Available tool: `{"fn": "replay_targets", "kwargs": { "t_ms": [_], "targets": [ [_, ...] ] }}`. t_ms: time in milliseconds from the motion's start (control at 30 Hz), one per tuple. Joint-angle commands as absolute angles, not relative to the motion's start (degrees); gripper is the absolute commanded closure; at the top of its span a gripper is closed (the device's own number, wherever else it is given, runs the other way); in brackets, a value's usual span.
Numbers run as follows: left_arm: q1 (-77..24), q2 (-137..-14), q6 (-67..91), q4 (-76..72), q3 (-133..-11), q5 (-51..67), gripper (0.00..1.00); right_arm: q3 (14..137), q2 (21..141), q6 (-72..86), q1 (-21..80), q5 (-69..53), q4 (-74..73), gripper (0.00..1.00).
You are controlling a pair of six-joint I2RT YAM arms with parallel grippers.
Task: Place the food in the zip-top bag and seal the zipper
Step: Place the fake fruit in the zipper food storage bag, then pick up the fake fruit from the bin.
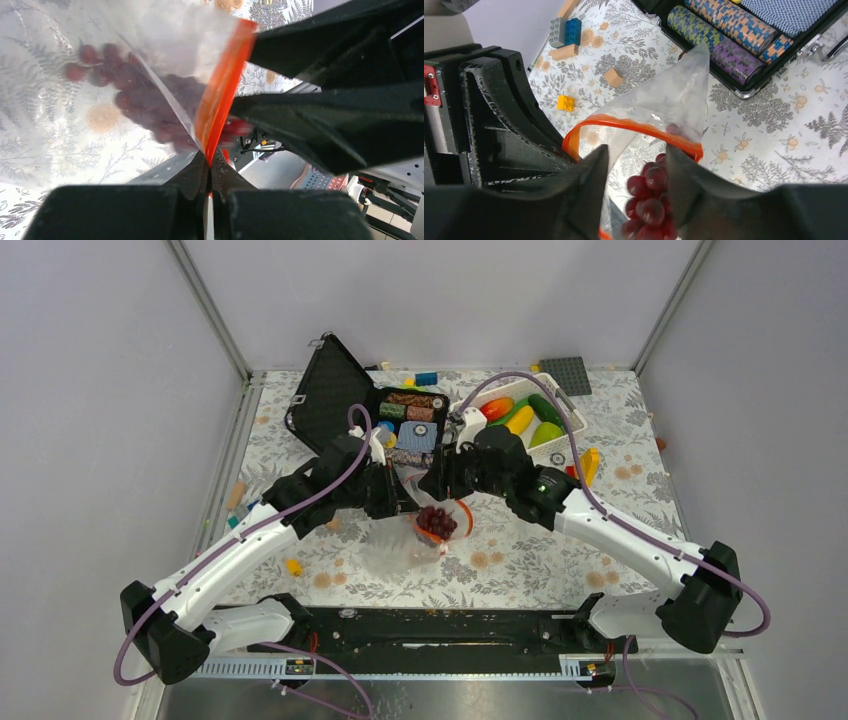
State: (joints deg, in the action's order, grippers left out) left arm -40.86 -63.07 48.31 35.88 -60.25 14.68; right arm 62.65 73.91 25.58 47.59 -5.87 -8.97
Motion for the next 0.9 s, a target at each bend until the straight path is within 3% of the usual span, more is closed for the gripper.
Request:
{"fn": "replay_targets", "kwargs": {
  "t_ms": [0, 133, 233, 400, 533, 733, 867],
  "targets": [
    [-40.6, -61.7, 48.7, 32.3, -60.2, 15.6, 1.0, 67.2, 74.2, 23.2, 48.5, -4.6, -9.7, 0.37],
    [-40.2, -61.8, 48.1, 33.2, -60.0, 13.5, 1.0, 67.8, 72.9, 20.7, 48.6, -8.2, -8.8, 0.13],
    [-39.6, -62.1, 47.4, 33.6, -59.7, 13.0, 1.0, 67.8, 71.2, 17.6, 48.4, -8.5, -9.6, 0.01],
    [-39.0, -63.7, 43.8, 35.6, -59.5, 13.4, 1.0, 69.5, 70.1, 15.1, 46.3, 0.2, -14.9, 0.0],
    [-39.1, -65.6, 40.2, 38.2, -58.8, 15.1, 1.0, 71.1, 73.0, 19.3, 35.6, -1.4, -17.8, 0.0],
    [-39.2, -67.1, 35.9, 43.7, -58.7, 14.1, 1.0, 80.4, 85.9, 16.1, 27.4, 3.6, -23.7, 0.0],
    [-39.4, -66.8, 34.2, 47.0, -59.1, 11.8, 1.0, 91.5, 97.8, 14.9, 22.5, -1.2, -29.8, 0.02]
  ]
}}
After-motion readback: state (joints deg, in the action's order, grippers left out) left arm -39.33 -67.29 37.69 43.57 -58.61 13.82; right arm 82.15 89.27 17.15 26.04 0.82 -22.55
